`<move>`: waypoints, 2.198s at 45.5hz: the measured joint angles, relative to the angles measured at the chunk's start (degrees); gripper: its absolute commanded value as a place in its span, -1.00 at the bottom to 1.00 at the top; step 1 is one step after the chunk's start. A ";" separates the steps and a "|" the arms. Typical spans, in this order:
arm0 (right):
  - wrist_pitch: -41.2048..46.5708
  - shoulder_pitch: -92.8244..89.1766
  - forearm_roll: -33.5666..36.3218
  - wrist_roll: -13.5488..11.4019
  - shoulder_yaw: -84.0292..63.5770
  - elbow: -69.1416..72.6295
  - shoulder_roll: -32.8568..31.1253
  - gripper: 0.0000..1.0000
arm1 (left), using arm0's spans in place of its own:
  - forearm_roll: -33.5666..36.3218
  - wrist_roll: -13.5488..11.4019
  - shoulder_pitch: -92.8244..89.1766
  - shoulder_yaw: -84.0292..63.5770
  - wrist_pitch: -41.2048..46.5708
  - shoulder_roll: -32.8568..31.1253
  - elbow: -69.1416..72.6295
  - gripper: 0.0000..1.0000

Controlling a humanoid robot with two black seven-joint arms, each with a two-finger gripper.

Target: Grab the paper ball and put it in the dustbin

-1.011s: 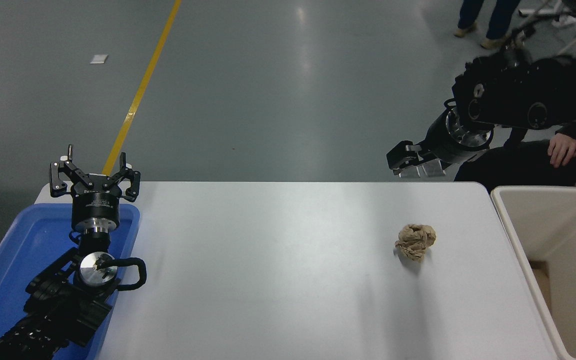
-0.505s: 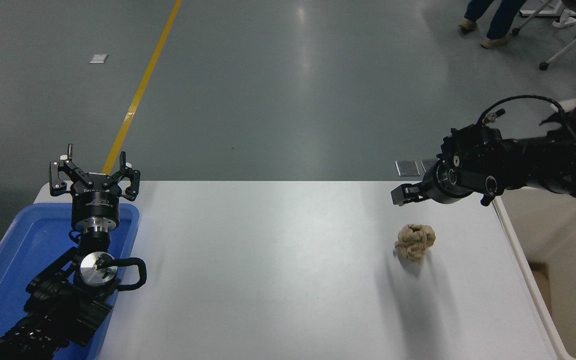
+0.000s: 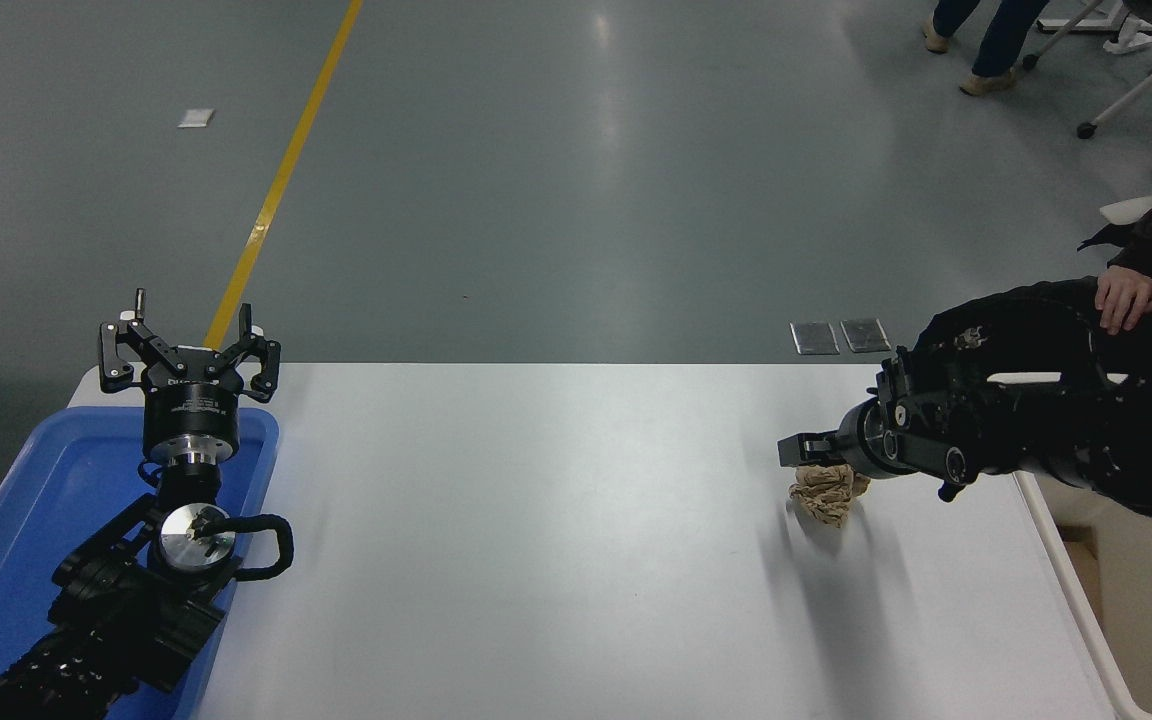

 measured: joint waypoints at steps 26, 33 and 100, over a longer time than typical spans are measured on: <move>-3.33 -4.93 -0.80 -1.57 0.91 -3.63 2.28 0.94 | 0.00 0.00 0.00 -0.01 0.02 0.00 0.00 0.98; -3.58 -5.72 -0.97 -1.68 1.01 -4.21 2.82 0.61 | 0.00 0.00 0.00 0.00 0.01 0.00 0.00 0.98; 4.14 31.44 -0.31 -1.02 -7.99 28.95 -14.87 -1.00 | 0.00 0.09 0.07 0.05 0.03 0.03 -0.01 0.98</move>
